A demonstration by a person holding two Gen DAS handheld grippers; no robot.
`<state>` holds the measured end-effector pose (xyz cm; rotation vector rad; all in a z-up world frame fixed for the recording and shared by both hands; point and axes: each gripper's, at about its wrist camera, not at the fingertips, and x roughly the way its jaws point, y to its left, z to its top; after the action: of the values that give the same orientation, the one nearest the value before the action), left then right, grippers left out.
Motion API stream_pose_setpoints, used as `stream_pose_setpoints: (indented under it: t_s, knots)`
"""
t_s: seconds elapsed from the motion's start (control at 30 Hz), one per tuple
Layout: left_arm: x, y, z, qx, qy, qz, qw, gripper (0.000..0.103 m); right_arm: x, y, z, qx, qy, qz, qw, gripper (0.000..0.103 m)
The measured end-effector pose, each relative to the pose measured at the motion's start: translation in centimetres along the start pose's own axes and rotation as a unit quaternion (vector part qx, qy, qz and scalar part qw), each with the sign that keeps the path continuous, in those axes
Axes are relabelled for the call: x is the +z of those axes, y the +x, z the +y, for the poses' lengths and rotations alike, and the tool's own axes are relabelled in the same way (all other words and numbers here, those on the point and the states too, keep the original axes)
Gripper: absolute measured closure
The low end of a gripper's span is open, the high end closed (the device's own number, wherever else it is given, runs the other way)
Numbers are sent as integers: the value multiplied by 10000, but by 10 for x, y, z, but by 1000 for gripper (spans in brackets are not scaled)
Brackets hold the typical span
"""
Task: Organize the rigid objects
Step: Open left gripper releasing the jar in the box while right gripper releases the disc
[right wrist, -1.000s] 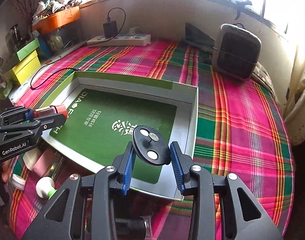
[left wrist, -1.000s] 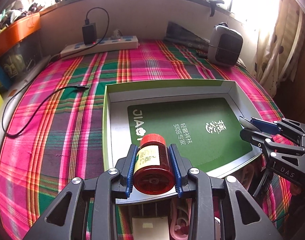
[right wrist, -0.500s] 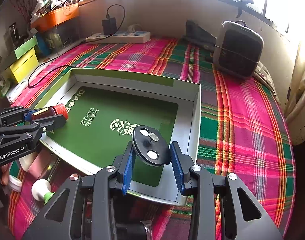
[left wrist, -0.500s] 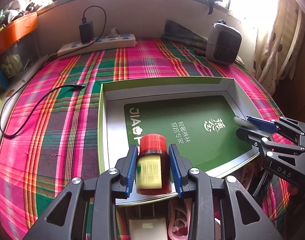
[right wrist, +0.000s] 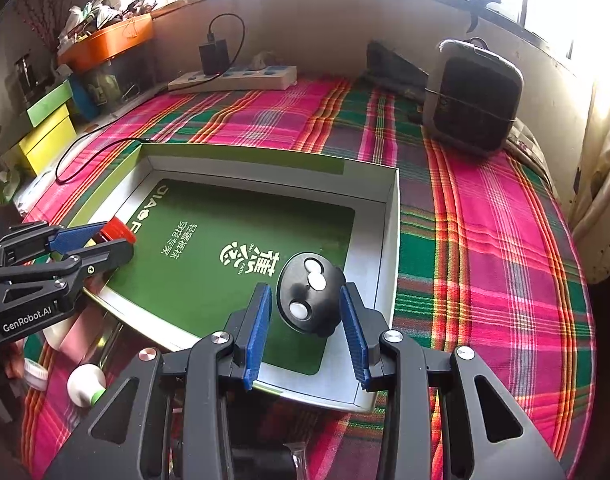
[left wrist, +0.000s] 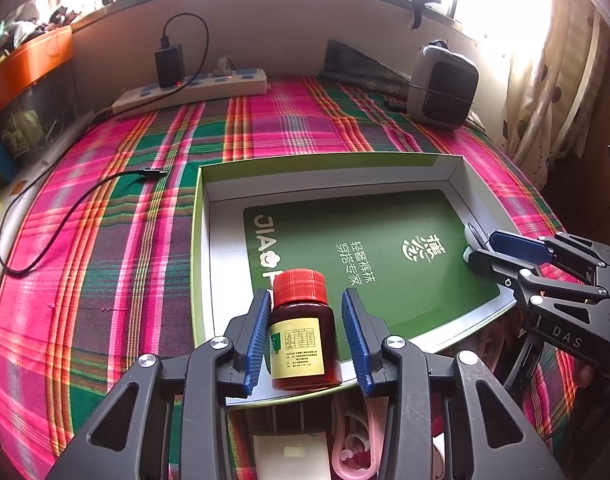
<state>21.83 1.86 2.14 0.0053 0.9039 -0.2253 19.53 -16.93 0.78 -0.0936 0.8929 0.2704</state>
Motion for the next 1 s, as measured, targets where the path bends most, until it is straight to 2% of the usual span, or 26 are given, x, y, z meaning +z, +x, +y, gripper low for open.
stream_pose_setpoints:
  t_s: [0.27, 0.4, 1.0]
  knots:
    - [-4, -8, 2, 39, -40, -82, 10000, 61, -3, -7, -2, 62, 118, -114, 9998, 63]
    - [-7, -15, 6, 46, -121, -138, 9998, 60, -6, -17, -3, 96, 222, -251, 9994, 57]
    - [-35, -61, 18, -70, -161, -444, 9989, 58, -33, -59, -4, 14, 470, -593, 9971, 56]
